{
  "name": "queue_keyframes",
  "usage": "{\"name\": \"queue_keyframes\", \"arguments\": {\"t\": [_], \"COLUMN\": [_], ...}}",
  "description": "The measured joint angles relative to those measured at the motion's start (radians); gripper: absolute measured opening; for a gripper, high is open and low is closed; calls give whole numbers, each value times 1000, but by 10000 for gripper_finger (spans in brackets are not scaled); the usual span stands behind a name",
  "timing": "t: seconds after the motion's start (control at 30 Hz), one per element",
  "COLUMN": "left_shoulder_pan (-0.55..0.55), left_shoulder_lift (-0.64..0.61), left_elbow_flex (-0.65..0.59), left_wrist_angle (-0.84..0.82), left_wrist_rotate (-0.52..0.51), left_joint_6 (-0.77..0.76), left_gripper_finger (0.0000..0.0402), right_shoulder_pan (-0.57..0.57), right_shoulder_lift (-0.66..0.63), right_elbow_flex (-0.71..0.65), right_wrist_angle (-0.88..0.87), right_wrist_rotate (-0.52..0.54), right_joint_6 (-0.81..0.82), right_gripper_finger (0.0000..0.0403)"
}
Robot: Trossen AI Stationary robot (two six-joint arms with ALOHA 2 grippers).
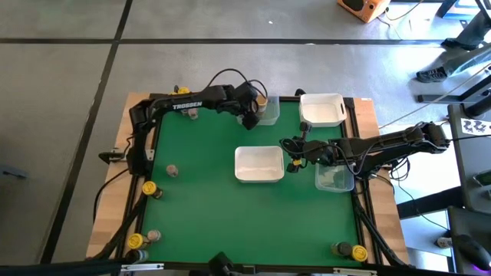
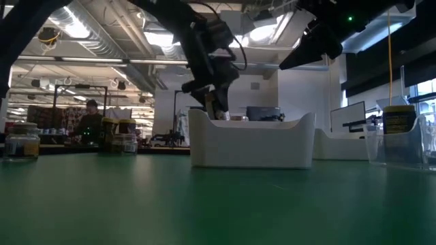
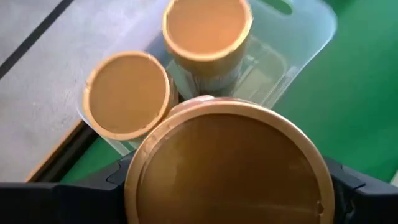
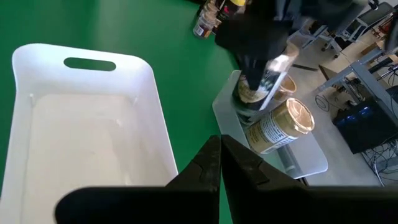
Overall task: Sort spices by type
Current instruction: Put the golden seasoning bottle into the top transparent bin
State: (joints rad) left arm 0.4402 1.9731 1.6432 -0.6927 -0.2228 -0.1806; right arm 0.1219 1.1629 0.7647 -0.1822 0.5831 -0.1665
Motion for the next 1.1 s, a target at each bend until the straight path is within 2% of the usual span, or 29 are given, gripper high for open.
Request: {"name": "queue_keyframes", "arguments": {"t": [0.47,0.77,1.1], "left_shoulder_pan": [13,13,18], "left_shoulder_lift": [102,103,100], "left_elbow_flex": [1,1,23], "left_wrist_angle": [-9,-15,-67], "left_wrist_rotate": [-6,-6,15], "left_joint_6": [2,22,0], "left_gripper_finger": [290,292,353], "right_shoulder_pan": [0,0,0], "right_shoulder_lift": [0,0,0], "right_elbow_flex": [0,0,0], "right_wrist_angle": [1,1,1], "right_wrist_rotate": [0,0,0], "right_joint_6": [0,0,0], "right_gripper_finger": [14,14,14]}}
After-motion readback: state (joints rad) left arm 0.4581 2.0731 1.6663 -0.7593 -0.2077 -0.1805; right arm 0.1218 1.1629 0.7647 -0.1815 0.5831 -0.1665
